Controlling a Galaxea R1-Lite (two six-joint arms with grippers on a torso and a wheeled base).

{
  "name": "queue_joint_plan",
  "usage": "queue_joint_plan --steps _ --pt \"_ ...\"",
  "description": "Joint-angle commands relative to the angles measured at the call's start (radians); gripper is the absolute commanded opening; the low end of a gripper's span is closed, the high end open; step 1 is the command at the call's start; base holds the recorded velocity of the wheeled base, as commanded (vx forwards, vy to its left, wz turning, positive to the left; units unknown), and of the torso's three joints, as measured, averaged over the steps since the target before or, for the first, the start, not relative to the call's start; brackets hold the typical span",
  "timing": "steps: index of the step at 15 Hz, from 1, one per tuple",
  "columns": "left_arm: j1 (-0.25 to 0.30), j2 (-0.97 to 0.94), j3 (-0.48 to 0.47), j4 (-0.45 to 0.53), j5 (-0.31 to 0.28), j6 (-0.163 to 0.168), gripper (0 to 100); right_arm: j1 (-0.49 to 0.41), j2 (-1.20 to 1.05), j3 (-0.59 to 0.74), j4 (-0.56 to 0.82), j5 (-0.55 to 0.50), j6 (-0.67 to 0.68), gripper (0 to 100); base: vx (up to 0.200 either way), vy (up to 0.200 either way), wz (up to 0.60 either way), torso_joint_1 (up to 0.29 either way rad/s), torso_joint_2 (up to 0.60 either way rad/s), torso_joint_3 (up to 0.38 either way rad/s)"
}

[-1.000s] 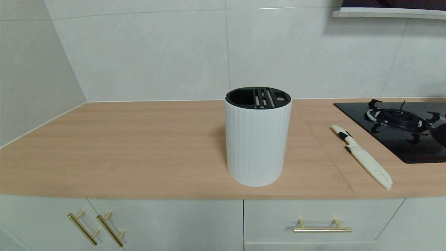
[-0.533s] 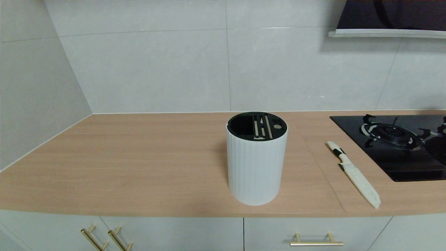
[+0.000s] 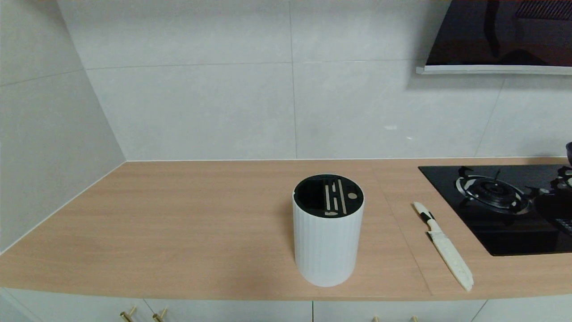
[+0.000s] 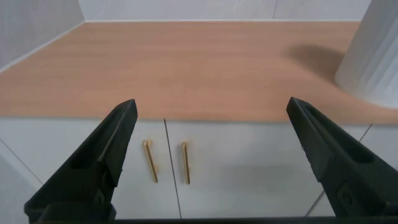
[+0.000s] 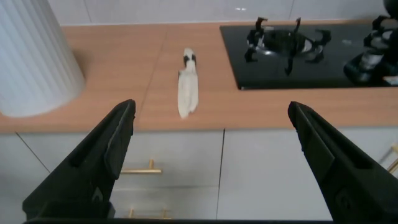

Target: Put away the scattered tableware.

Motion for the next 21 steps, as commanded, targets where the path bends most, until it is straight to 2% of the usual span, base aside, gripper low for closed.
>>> queue_joint_plan --steps 1,9,21 --pt "-0.001 0.000 0.000 -0.001 0.001 0.000 100 0.000 0.001 0.000 0.000 0.000 0.000 100 0.000 0.000 0.00 0.286 -0.62 -0.325" --pt "0.001 0.000 0.000 -0.001 0.001 0.000 100 0.000 0.001 0.000 0.000 0.000 0.000 100 0.000 0.000 0.00 0.207 -0.42 -0.217" --pt "0.001 0.000 0.000 -0.001 0.001 0.000 100 0.000 0.001 -0.028 -0.023 0.015 -0.005 100 0.000 0.000 0.00 0.003 0.00 -0.002"
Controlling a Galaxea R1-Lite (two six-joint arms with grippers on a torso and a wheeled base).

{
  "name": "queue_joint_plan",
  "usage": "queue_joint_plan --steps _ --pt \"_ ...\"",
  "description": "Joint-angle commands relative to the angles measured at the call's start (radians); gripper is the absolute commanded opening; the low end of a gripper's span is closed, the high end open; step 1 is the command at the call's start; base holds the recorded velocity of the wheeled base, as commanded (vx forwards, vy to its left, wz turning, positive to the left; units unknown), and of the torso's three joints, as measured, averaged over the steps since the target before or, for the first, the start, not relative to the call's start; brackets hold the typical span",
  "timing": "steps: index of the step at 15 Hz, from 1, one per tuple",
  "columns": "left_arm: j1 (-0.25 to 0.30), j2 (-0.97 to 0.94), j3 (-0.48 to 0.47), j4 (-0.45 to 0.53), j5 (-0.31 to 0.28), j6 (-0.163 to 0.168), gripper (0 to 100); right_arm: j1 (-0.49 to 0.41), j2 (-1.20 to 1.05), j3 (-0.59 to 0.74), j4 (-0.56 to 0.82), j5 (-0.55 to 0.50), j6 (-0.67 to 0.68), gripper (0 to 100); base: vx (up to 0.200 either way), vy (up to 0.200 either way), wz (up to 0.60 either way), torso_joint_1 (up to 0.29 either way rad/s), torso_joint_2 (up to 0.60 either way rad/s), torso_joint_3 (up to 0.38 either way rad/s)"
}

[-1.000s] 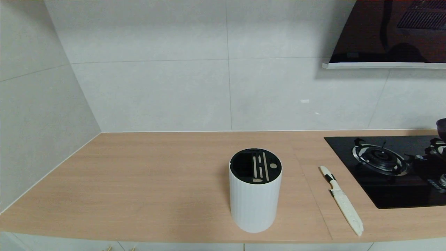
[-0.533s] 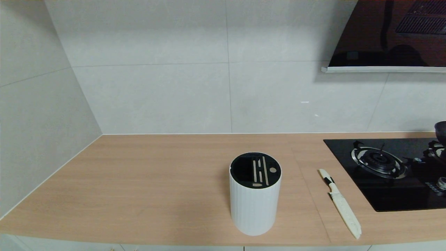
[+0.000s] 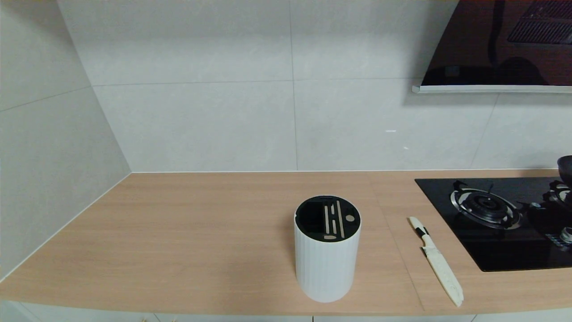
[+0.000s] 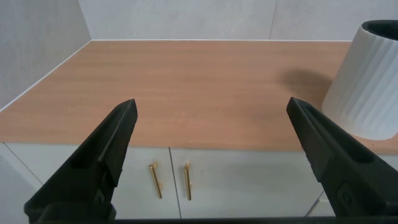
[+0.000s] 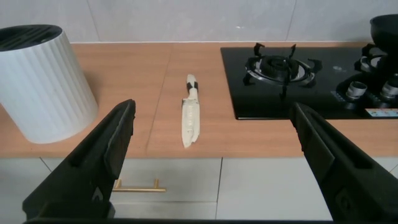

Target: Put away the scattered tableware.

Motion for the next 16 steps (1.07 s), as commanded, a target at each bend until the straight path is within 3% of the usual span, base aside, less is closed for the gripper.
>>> queue_joint_plan --steps 1,5,8,11,16 --pt "0.000 0.000 0.000 0.000 0.001 0.000 100 0.000 0.006 -0.097 -0.032 0.017 0.023 100 0.000 0.000 0.00 0.000 0.00 0.000" --pt "0.000 0.000 0.000 0.000 0.001 0.000 100 0.009 0.280 -0.200 -0.006 0.112 0.015 100 0.000 0.000 0.00 0.000 0.00 0.000" --pt "0.000 0.000 0.000 0.000 0.001 0.000 100 0.022 0.544 -0.265 -0.014 0.116 0.005 100 0.000 0.000 0.00 0.000 0.00 0.000" --pt "0.000 0.000 0.000 0.000 0.001 0.000 100 0.103 0.754 -0.329 -0.041 0.106 0.008 100 0.000 0.000 0.00 0.000 0.00 0.000" --pt "-0.001 0.000 0.000 0.000 0.001 0.000 100 0.138 1.138 -0.343 -0.299 0.090 0.012 100 0.000 0.000 0.00 0.000 0.00 0.000"
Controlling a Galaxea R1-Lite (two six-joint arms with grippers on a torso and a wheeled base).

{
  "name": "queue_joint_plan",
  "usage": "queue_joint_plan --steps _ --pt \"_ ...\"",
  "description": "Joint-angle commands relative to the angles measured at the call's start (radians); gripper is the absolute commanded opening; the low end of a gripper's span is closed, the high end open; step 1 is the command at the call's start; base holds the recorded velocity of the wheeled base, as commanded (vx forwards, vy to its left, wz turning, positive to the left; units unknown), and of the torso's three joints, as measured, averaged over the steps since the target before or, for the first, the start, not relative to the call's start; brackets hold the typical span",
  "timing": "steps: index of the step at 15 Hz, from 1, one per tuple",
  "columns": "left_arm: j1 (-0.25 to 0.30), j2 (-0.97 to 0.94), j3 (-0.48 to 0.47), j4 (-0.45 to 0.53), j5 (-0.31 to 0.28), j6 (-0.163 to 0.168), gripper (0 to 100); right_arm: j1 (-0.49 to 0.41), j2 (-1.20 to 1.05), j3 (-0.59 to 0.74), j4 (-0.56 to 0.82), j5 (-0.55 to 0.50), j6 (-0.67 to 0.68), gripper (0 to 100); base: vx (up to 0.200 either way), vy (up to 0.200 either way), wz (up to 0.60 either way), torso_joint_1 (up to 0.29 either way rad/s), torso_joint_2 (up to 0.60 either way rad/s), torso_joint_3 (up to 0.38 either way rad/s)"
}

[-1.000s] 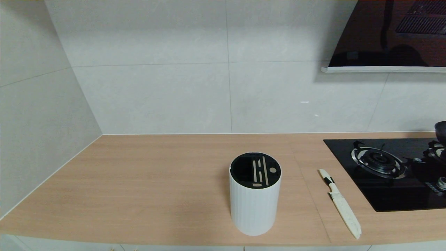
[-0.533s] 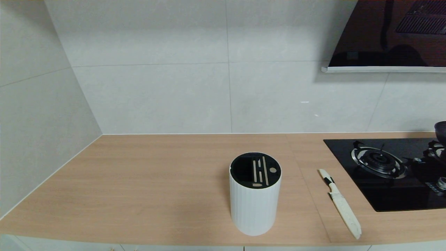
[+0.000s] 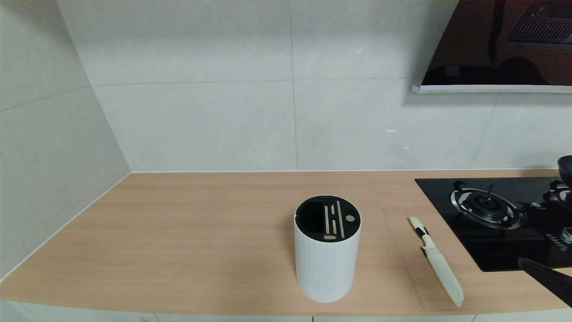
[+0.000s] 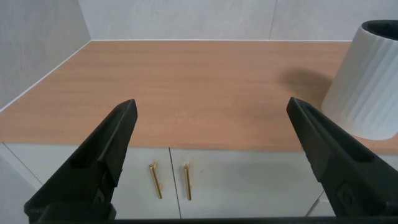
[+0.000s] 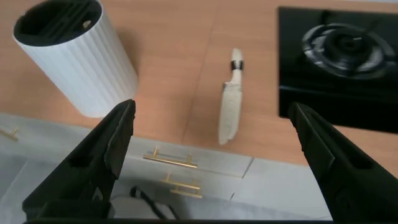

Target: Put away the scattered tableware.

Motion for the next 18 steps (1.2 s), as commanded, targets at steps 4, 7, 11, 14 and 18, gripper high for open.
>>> queue_joint_plan --steps 4,7,11,14,18 --pt "0.001 0.000 0.000 0.000 0.000 0.000 100 0.015 0.469 -0.013 -0.292 -0.005 0.002 100 0.000 0.000 0.00 0.000 0.00 0.000" --pt "0.001 0.000 0.000 0.000 0.000 0.000 100 0.015 0.622 -0.016 -0.415 -0.024 0.000 100 0.000 0.000 0.00 0.000 0.00 0.000" --pt "0.001 0.000 0.000 0.000 0.000 0.000 100 0.015 0.848 -0.014 -0.603 -0.070 -0.003 100 0.000 0.000 0.00 0.000 0.00 0.000" --pt "0.001 0.000 0.000 0.000 0.000 0.000 100 0.015 1.000 -0.024 -0.697 -0.076 -0.005 100 0.000 0.000 0.00 0.000 0.00 0.000" --pt "0.001 0.000 0.000 0.000 0.000 0.000 100 -0.003 1.265 -0.022 -0.924 -0.119 -0.003 100 0.000 0.000 0.00 0.000 0.00 0.000"
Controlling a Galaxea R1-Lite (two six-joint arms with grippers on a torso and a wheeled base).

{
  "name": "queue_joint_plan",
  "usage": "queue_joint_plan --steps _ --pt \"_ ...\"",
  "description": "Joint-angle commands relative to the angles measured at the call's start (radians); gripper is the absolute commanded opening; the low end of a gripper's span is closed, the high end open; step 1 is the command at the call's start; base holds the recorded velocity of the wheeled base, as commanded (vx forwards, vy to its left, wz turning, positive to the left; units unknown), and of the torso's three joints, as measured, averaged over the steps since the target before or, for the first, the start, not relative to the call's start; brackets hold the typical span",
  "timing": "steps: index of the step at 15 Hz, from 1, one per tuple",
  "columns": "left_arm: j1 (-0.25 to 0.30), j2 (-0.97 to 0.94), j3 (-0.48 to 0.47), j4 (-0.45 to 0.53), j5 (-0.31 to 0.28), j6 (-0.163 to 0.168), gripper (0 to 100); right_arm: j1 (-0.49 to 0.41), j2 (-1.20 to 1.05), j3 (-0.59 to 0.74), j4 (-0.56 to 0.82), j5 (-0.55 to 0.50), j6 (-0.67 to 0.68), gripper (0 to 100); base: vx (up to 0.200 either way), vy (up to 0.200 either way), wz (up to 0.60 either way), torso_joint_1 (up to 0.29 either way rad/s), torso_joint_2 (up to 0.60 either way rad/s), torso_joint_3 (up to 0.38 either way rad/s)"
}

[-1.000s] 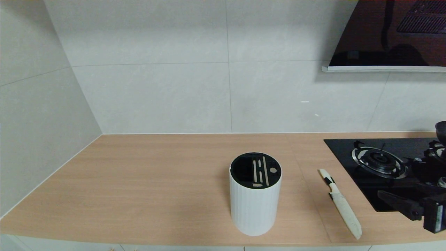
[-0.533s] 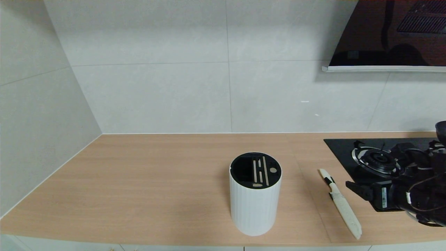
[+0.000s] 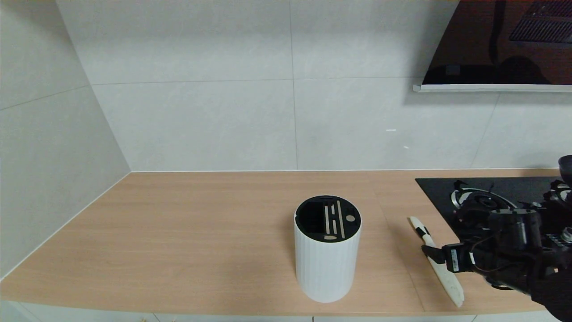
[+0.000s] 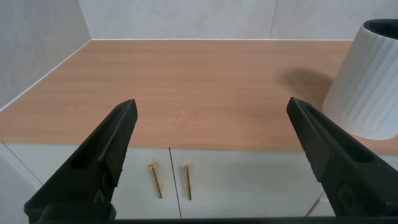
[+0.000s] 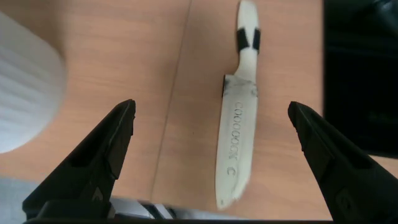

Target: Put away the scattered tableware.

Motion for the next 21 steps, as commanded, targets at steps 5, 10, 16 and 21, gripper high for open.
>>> queue_joint_plan --steps 5,10,16,21 --pt "0.000 0.000 0.000 0.000 0.000 0.000 100 -0.030 0.420 -0.001 -0.436 -0.083 -0.001 100 0.000 0.000 0.00 0.000 0.00 0.000" --pt "0.000 0.000 0.000 0.000 0.000 0.000 100 -0.052 0.438 -0.030 -0.436 -0.085 0.000 100 0.000 0.000 0.00 0.000 0.00 0.000" --pt "0.000 0.000 0.000 0.000 0.000 0.000 100 -0.050 0.470 -0.087 -0.436 -0.085 0.003 100 0.000 0.000 0.00 0.000 0.00 0.000" --pt "0.000 0.000 0.000 0.000 0.000 0.000 100 -0.050 0.490 -0.130 -0.434 -0.091 0.005 100 0.000 0.000 0.00 0.000 0.00 0.000"
